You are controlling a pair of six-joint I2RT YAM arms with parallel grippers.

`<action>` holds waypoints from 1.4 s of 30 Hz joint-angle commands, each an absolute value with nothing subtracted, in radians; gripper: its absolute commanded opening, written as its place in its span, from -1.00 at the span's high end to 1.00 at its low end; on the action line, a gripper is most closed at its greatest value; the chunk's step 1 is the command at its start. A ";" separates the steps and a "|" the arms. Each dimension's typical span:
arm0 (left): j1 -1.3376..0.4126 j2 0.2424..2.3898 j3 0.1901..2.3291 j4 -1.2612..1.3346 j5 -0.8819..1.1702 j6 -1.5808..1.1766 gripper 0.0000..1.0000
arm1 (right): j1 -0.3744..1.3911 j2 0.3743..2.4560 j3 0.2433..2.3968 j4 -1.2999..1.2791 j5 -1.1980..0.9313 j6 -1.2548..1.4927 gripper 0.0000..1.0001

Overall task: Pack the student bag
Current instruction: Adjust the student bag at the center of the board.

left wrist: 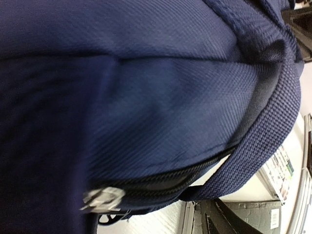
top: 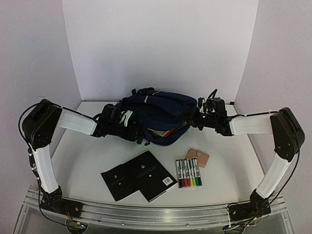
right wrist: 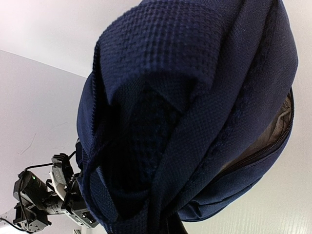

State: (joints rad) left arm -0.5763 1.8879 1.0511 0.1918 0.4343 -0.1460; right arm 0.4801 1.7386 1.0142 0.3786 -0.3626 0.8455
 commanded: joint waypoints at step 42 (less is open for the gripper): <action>-0.548 1.749 1.376 -0.029 0.227 -0.091 1.00 | 0.467 1.588 0.976 0.241 -0.345 0.559 1.00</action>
